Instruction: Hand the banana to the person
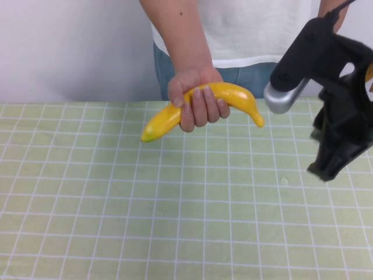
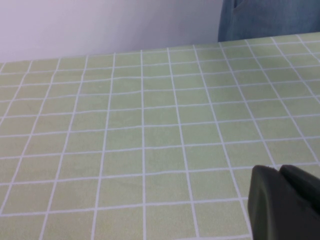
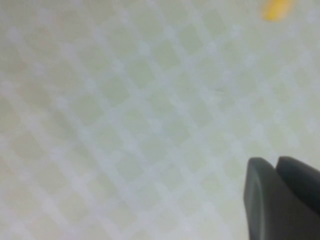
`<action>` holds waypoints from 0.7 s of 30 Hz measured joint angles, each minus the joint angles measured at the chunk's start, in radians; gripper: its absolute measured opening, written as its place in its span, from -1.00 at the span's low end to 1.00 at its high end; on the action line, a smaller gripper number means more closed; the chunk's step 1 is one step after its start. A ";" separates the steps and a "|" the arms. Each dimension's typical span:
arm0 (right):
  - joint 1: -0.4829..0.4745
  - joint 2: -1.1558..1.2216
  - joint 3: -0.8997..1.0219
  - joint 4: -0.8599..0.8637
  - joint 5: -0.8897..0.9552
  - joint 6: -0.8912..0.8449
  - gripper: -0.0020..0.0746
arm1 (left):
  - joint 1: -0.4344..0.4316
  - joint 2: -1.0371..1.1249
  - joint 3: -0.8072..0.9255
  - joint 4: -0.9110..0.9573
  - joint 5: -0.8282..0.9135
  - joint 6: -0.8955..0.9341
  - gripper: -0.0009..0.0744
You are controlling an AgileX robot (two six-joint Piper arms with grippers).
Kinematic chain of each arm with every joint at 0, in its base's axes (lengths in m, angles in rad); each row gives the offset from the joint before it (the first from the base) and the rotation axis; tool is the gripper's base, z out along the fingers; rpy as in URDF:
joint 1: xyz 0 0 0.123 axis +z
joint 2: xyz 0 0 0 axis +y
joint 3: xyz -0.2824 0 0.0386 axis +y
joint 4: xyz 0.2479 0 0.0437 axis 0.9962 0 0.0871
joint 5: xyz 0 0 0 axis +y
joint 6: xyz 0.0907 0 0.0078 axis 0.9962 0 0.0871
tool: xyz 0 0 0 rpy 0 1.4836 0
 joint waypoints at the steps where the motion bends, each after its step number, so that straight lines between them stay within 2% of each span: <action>1: 0.000 0.000 0.000 -0.035 0.001 0.000 -0.97 | 0.000 0.000 0.000 0.000 0.000 0.000 -0.99; 6: -0.002 -0.038 0.000 -0.173 -0.060 0.000 -0.97 | 0.000 0.000 0.000 0.000 0.000 0.000 -0.99; 9: -0.055 -0.108 0.054 -0.129 -0.262 0.019 -0.97 | 0.000 0.000 0.000 0.000 0.000 0.000 -0.99; 12: -0.162 -0.225 0.198 0.064 -0.553 0.080 -0.97 | 0.000 0.000 0.000 0.000 0.000 0.000 -0.99; 16: -0.344 -0.430 0.493 0.256 -0.951 0.105 -0.97 | 0.000 0.000 0.000 0.000 0.000 0.000 -0.99; 21: -0.516 -0.720 0.871 0.326 -1.213 0.105 -0.97 | 0.000 0.000 0.000 0.000 0.000 0.000 -0.99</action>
